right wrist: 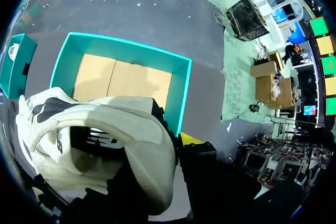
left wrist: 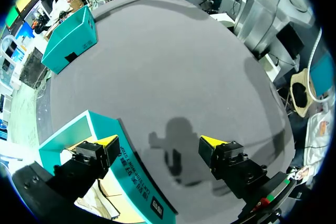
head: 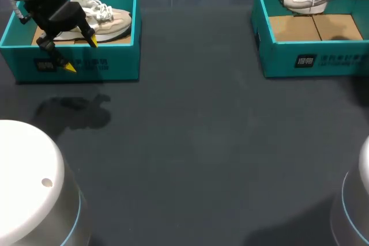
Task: Take the shoe out of the shoebox, open the shoe tongue, remove and reinsert the insole, then place the shoe into the shoebox
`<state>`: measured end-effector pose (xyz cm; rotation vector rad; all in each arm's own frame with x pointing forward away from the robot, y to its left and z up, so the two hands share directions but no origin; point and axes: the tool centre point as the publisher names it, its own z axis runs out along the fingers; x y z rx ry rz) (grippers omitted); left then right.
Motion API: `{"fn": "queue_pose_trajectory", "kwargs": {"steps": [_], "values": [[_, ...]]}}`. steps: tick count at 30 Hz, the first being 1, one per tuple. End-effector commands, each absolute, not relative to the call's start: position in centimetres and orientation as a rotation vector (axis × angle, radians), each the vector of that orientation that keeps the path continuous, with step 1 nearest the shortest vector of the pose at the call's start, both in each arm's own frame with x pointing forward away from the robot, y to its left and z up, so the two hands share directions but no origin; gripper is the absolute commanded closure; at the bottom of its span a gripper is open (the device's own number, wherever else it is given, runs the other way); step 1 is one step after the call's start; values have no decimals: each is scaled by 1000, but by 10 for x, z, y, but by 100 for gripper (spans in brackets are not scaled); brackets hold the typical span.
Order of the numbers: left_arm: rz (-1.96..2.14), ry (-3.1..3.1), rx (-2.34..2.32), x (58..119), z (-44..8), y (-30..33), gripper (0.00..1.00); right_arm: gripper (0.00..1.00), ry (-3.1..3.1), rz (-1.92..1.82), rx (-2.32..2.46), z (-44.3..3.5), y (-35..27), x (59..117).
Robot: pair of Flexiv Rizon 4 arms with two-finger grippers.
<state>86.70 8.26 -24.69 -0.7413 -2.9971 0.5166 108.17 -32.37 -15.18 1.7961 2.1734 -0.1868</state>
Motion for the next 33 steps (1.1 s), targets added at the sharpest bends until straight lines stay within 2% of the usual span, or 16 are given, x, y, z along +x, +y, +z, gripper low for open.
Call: {"fn": "queue_pose_trajectory", "kwargs": {"steps": [1, 15, 24, 33], "values": [[513, -2997, -742, 867, -246, 83, 0, 100, 2022, -137, 1857, -164, -326, 1063], [513, -2997, -742, 867, -246, 83, 0, 100, 2002, -124, 1870, -165, -326, 1060], [513, -2997, -742, 867, -246, 83, 0, 100, 1885, -21, 1903, -209, -336, 1058], [513, -2997, -742, 867, -246, 83, 0, 100, 1840, 10, 1926, -220, -334, 1054]]}}
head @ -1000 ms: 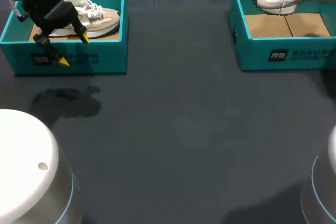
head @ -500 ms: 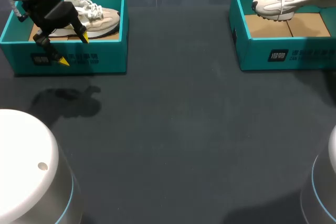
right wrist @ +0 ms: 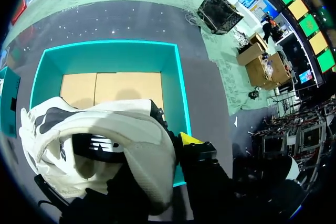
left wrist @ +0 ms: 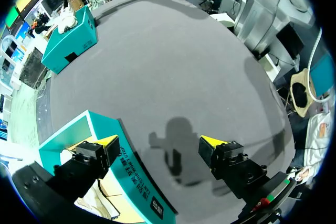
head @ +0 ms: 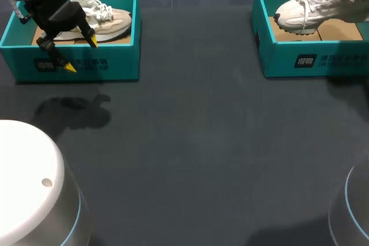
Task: Take the shoe out of the shoebox, open the shoe tongue, remove and reinsert the insole, then place the shoe into the shoebox
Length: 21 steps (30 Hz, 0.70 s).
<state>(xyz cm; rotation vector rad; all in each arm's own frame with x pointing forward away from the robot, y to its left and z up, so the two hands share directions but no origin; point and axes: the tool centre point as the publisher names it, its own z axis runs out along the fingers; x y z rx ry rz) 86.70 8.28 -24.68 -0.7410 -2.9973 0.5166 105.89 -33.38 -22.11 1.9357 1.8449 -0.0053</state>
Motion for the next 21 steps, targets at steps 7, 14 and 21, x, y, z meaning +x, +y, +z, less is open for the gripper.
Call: {"fn": "queue_pose_trajectory", "kwargs": {"steps": [7, 14, 21], "values": [[513, -2997, -742, 867, -246, 83, 0, 100, 1840, 10, 1926, -220, -334, 1054], [513, -2997, -742, 867, -246, 83, 0, 100, 1846, 24, 1982, -239, -340, 1052], [513, -2997, -742, 867, -246, 83, 0, 100, 1821, -5, 2017, -245, -347, 1045]]}}
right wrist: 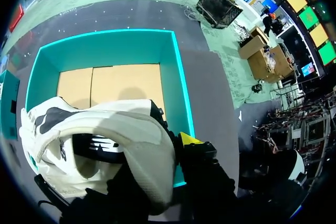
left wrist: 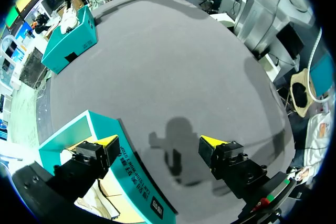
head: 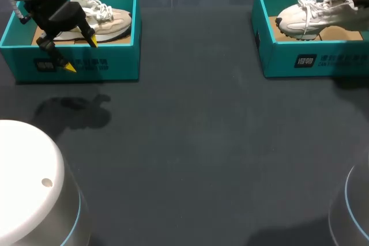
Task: Take the shoe out of the shoebox, open the shoe tongue, remove and reinsert the insole, then place the shoe into the shoebox
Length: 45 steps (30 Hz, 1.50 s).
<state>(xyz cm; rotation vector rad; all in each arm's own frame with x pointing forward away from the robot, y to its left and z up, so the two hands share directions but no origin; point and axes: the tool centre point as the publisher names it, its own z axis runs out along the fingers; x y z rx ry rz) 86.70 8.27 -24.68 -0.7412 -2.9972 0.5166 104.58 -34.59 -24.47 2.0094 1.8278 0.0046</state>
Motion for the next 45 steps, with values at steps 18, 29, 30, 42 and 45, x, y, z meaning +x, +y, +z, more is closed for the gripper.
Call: {"fn": "queue_pose_trajectory", "kwargs": {"steps": [18, 29, 30, 42, 45], "values": [[513, -2997, -742, 867, -246, 83, 0, 100, 1788, -76, 2127, -288, -344, 1031], [513, -2997, -742, 867, -246, 83, 0, 100, 1791, -128, 2136, -306, -349, 1024], [513, -2997, -742, 867, -246, 83, 0, 100, 1795, -125, 2133, -309, -348, 1023], [513, -2997, -742, 867, -246, 83, 0, 100, 1843, -186, 2109, -329, -345, 1025], [513, -2997, -742, 867, -246, 83, 0, 100, 1851, -194, 2119, -334, -344, 1026]]}}
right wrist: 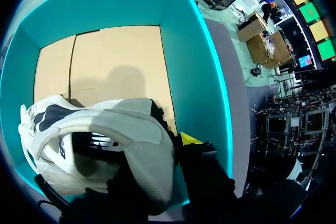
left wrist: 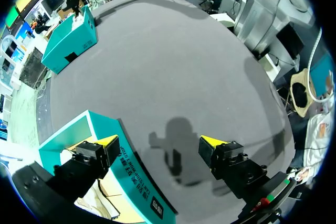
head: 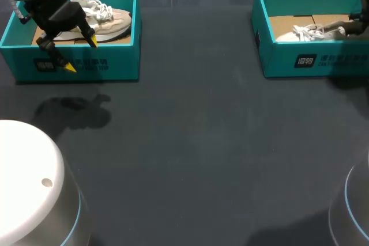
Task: Take the shoe out of the shoebox, open the shoe tongue, remove and reinsert the insole, then place the shoe into the shoebox
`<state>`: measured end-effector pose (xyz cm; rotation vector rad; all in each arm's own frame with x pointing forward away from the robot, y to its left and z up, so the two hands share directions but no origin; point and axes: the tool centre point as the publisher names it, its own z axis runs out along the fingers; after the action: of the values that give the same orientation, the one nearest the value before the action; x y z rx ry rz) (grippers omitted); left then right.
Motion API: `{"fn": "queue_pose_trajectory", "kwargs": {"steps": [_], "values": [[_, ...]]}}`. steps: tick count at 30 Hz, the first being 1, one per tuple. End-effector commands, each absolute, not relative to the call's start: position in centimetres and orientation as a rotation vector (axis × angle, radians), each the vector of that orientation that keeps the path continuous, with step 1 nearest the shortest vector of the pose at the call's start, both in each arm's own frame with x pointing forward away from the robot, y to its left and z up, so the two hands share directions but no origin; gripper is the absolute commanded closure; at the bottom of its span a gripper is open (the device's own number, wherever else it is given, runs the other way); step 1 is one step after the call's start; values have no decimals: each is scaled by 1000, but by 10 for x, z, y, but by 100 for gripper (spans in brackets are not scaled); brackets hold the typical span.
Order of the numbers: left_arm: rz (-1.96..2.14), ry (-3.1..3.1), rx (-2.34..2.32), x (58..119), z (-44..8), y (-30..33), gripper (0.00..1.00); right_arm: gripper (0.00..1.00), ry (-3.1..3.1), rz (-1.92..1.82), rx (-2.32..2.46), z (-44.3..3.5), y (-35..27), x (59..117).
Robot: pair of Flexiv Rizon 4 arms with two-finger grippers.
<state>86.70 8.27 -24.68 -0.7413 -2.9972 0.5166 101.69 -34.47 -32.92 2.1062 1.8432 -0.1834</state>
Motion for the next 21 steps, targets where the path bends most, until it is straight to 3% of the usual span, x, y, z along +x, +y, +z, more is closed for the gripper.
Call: {"fn": "queue_pose_trajectory", "kwargs": {"steps": [1, 21], "values": [[513, -2997, -742, 867, -246, 83, 0, 100, 1854, -196, 2123, -336, -343, 1026], [513, -2997, -742, 867, -246, 83, 0, 100, 1920, -245, 2127, -359, -338, 1028]]}}
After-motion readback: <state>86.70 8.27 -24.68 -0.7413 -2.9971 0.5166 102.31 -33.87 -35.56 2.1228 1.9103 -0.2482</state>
